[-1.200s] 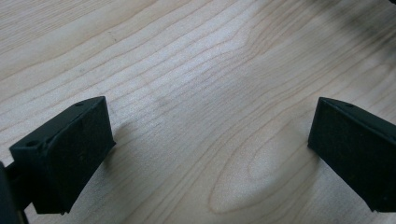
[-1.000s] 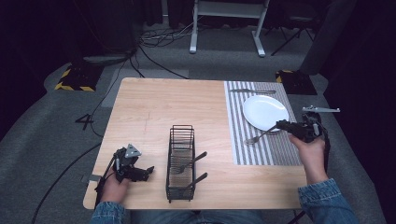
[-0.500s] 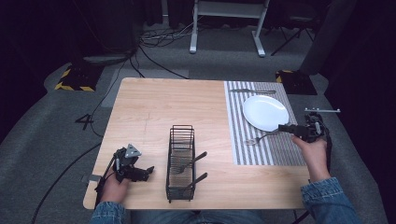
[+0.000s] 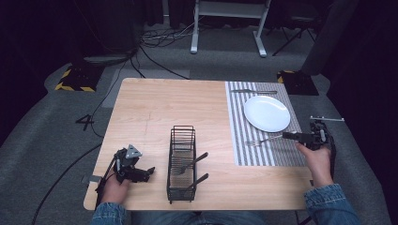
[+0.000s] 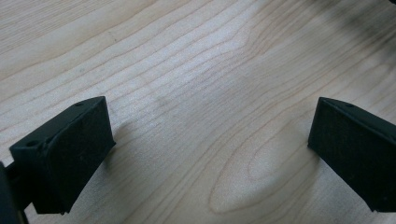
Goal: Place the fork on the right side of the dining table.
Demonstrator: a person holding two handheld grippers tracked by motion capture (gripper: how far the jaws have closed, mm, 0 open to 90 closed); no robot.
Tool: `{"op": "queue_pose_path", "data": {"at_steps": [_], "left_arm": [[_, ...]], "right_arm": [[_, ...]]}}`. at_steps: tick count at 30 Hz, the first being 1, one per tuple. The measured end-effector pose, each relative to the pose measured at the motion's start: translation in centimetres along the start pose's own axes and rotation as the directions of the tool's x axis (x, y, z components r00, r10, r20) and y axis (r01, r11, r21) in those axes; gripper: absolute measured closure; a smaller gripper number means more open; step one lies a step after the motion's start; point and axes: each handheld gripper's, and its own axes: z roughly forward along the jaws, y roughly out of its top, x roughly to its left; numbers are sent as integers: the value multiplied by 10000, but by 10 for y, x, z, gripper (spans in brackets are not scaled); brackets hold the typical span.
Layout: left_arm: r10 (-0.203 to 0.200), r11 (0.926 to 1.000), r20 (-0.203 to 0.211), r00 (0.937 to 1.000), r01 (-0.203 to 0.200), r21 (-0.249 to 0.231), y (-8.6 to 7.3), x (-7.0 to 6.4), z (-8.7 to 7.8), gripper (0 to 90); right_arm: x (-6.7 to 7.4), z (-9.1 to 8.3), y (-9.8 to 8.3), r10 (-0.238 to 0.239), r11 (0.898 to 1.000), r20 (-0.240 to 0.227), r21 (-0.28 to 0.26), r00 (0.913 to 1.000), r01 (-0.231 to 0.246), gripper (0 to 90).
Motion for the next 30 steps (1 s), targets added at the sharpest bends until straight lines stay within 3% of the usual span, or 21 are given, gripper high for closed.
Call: {"op": "queue_pose_path", "data": {"at_steps": [10, 17, 25, 30], "left_arm": [[-4, 10000, 2, 10000, 4, -1, 0, 0, 0, 1], [0, 10000, 1, 10000, 0, 3, 0, 0, 0, 1], [-2, 10000, 0, 10000, 2, 0, 0, 0, 0, 1], [-19, 10000, 4, 10000, 19, -5, 0, 0, 0, 1]], "right_arm": [[-11, 6, -7, 103, 9999, 71, 116, 9999, -104, 443], [-23, 14, -11, 250, 9975, 509, 649, 9984, -283, 447], [-31, 19, -16, 292, 9955, 837, 877, 9961, -365, 445], [-35, 16, -15, 271, 9962, 1381, 786, 9901, -382, 436]]}}
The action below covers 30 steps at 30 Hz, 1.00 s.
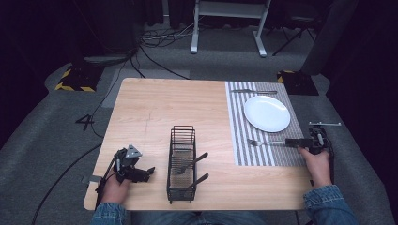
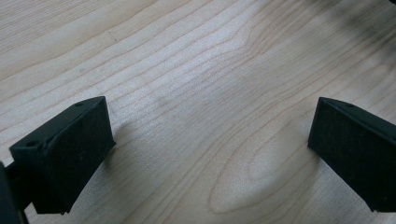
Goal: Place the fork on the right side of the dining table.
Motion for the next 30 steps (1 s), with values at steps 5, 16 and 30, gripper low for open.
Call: {"op": "queue_pose_path", "data": {"at_steps": [5, 16, 30], "left_arm": [[-1, 10000, 1, 10000, 1, -2, 0, 0, 0, 1], [1, 10000, -1, 10000, -1, -2, 0, 0, 0, 1], [-43, 10000, -50, 10000, 43, -22, 0, 0, 0, 1]], "right_arm": [[-1, -8, -2, -97, 9994, 374, -338, 9993, 110, 435], [16, -11, -14, -377, 9993, -224, -6, 9990, 377, 415], [13, 9, -7, -105, 9999, -43, 75, 9999, 106, 427]]}}
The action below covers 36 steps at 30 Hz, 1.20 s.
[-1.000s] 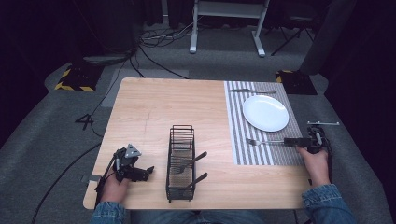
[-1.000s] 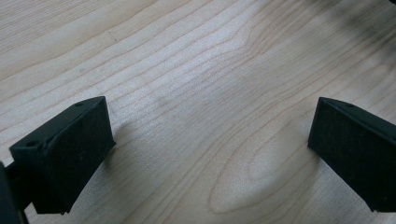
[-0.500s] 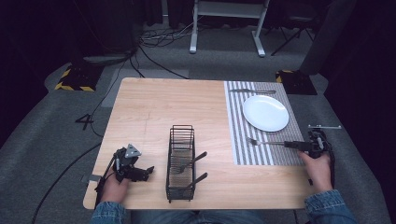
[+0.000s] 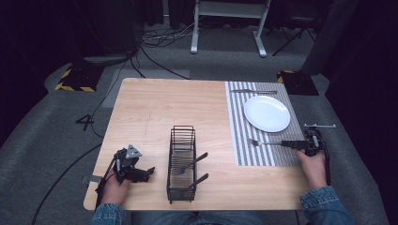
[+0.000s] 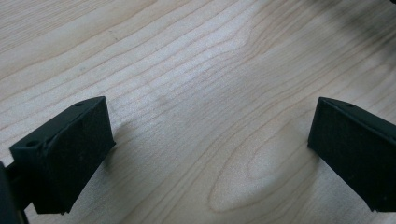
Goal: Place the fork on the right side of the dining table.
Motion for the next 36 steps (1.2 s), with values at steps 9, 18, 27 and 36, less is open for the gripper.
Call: {"op": "queue_pose_path", "data": {"at_steps": [9, 18, 27, 36], "left_arm": [[-8, 10000, 0, 10000, 8, 0, 0, 0, 0, 1], [-7, 10000, 0, 10000, 7, -1, 0, 0, 0, 1], [-4, 10000, -1, 10000, 4, -5, 0, 0, 0, 1], [-8, 10000, -1, 10000, 8, -3, 0, 0, 0, 1]], "right_arm": [[18, -33, -2, -600, 9952, -481, -809, 9970, 560, 422], [65, -66, -6, -2115, 9701, -731, -1372, 9746, 2003, 402], [94, -79, -16, -2999, 9459, -973, -1597, 9490, 2826, 379], [122, -73, -28, -3877, 9203, -1188, -1063, 9141, 3766, 350]]}}
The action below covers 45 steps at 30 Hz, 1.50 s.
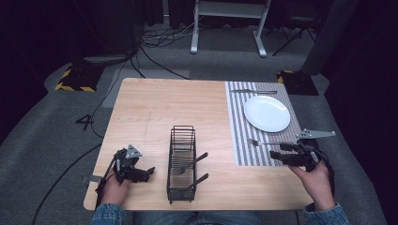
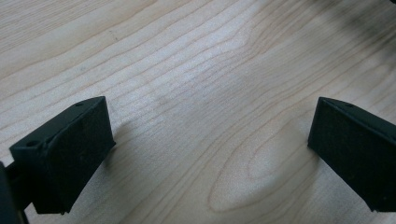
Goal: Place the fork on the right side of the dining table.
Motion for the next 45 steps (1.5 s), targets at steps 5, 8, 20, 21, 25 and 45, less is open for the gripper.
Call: {"op": "queue_pose_path", "data": {"at_steps": [5, 8, 20, 21, 25, 45], "left_arm": [[1, 10000, 1, 10000, -1, -1, 0, 0, 0, 1], [-1, 10000, 1, 10000, 1, 0, 0, 0, 0, 1], [1, 10000, 3, 10000, -1, 1, 0, 0, 0, 1], [-1, 10000, 2, 10000, 1, 0, 0, 0, 0, 1], [5, 10000, 3, 10000, -5, 17, 0, 0, 0, 1], [12, 10000, 13, 10000, -12, 18, 0, 0, 0, 1]], "right_arm": [[14, 5, -1, -110, 9999, -498, 120, 9987, 116, 345], [24, 9, -3, -503, 9986, -274, 169, 9984, 507, 341], [54, 37, -29, -1584, 9874, 374, 16, 9867, 1585, 357], [55, 40, -30, -1600, 9871, 290, 38, 9867, 1600, 356], [66, 58, -35, -1968, 9801, -160, 245, 9803, 1972, 355], [92, 113, -54, -3813, 9222, -261, 590, 9241, 3822, 303]]}}
